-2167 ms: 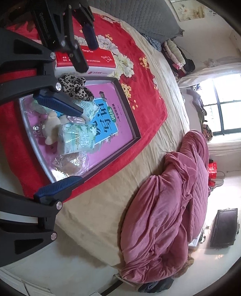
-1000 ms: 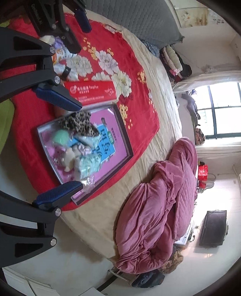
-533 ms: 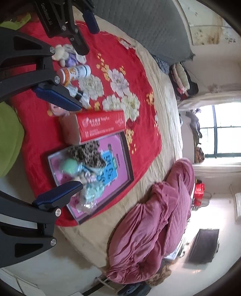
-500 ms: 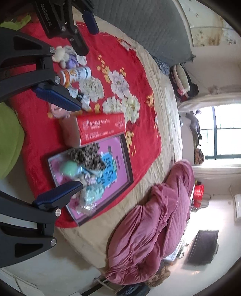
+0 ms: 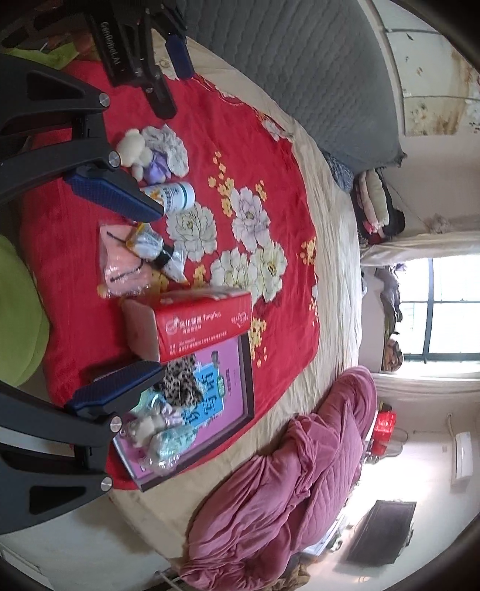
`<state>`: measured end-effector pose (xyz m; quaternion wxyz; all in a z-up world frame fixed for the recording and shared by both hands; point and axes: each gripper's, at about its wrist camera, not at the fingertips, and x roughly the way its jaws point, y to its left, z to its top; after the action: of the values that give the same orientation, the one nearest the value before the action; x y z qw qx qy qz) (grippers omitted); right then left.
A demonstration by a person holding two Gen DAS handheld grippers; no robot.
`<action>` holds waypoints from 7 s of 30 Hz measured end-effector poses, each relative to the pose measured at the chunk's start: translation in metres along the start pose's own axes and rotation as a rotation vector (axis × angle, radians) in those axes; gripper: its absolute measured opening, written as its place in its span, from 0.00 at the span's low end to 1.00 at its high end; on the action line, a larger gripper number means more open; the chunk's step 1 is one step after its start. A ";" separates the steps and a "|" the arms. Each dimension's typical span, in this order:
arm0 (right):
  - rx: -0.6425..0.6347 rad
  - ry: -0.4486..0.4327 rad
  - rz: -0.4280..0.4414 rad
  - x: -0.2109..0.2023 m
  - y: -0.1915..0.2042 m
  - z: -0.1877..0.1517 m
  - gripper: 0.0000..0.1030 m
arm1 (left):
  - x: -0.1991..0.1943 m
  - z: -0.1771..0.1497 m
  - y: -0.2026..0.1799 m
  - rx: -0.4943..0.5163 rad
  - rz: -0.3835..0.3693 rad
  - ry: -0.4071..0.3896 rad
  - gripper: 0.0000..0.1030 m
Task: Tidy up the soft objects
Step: 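Withdraw both open tools from the tray back toward the remaining pile, then grasp the white floral scrunchie with left tool while right tool grasps the white-yellow wipe packet, then lift and carry the scrunchie and wipe packet over the pink tray, then lower both items into the tray and open both tools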
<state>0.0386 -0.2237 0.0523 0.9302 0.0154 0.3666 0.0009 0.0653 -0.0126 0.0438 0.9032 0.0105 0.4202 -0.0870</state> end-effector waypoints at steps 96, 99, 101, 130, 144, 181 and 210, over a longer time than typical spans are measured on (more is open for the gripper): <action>0.103 0.208 0.018 0.189 0.042 0.010 0.38 | 0.142 0.021 0.085 -0.144 -0.095 0.136 0.13; 0.104 0.178 0.045 0.177 0.041 0.016 0.38 | 0.123 0.029 0.077 -0.127 -0.098 0.102 0.13; 0.108 0.158 0.061 0.168 0.040 0.019 0.38 | 0.112 0.034 0.070 -0.115 -0.106 0.082 0.13; 0.324 -0.032 -0.080 0.025 -0.158 0.037 0.38 | 0.031 0.079 -0.167 0.165 -0.304 -0.058 0.13; 0.393 -0.025 -0.137 0.016 -0.240 0.016 0.38 | 0.065 0.080 -0.261 0.253 -0.367 -0.007 0.13; 0.316 0.123 -0.154 0.114 -0.275 0.014 0.38 | 0.165 0.062 -0.304 0.295 -0.329 0.121 0.13; 0.255 0.313 -0.082 0.209 -0.285 0.010 0.39 | 0.205 0.059 -0.309 0.294 -0.314 0.181 0.13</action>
<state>0.1951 -0.5065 -0.0910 0.8517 0.1179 0.5041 -0.0810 0.1883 -0.3529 -0.0570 0.8261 0.0843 0.4787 -0.2852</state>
